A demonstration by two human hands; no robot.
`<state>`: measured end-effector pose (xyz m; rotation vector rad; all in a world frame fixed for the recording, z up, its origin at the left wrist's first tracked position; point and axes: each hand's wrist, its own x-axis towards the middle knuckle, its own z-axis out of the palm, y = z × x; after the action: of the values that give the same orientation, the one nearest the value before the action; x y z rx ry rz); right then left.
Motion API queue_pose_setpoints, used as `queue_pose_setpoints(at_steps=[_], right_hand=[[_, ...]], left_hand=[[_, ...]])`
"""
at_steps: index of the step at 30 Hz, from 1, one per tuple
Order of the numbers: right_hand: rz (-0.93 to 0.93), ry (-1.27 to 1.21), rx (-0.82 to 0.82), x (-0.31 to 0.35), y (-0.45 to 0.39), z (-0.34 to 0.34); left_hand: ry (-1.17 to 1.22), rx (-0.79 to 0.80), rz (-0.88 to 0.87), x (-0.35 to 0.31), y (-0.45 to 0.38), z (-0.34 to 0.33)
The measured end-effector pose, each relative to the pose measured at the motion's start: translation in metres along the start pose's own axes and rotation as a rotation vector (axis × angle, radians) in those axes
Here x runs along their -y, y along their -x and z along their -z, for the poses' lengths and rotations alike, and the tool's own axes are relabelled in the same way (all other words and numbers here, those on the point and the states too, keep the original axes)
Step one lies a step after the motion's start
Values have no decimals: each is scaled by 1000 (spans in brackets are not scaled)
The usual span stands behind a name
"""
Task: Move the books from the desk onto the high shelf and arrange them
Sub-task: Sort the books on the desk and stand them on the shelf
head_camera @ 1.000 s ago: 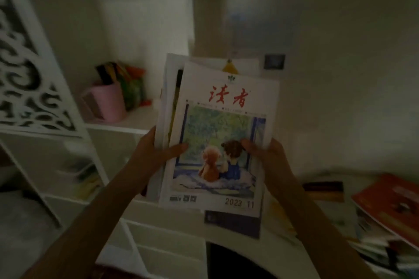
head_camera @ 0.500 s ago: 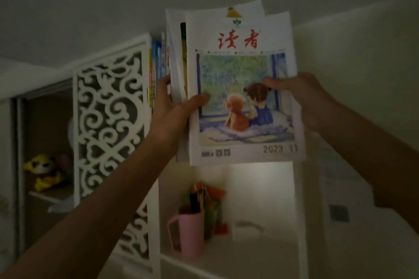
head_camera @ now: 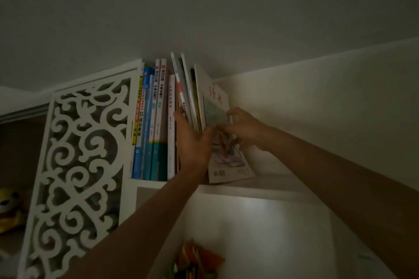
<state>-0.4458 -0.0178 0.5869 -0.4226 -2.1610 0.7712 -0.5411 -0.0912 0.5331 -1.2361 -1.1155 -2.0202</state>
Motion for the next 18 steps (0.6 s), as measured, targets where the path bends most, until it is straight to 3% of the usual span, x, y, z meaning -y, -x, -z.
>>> queue_pose_setpoints(at_steps=[4,7,9,14,18], right_hand=[[-64,-11,250,-5,-7,-5],[-51,15,429,-11,-9,-2],[-59,73,513,-17,-7,-10],[138,276,397,-36,-20,-44],[225,256,300,-49,-39,-63]], left_hand=[[-174,57,57,33,-10,-4],[-669,278,-75,28,-21,18],[-815,350,-195,22,-26,41],[-918,539,-444,51,-45,66],[-1019,555,-408,73,-61,66]])
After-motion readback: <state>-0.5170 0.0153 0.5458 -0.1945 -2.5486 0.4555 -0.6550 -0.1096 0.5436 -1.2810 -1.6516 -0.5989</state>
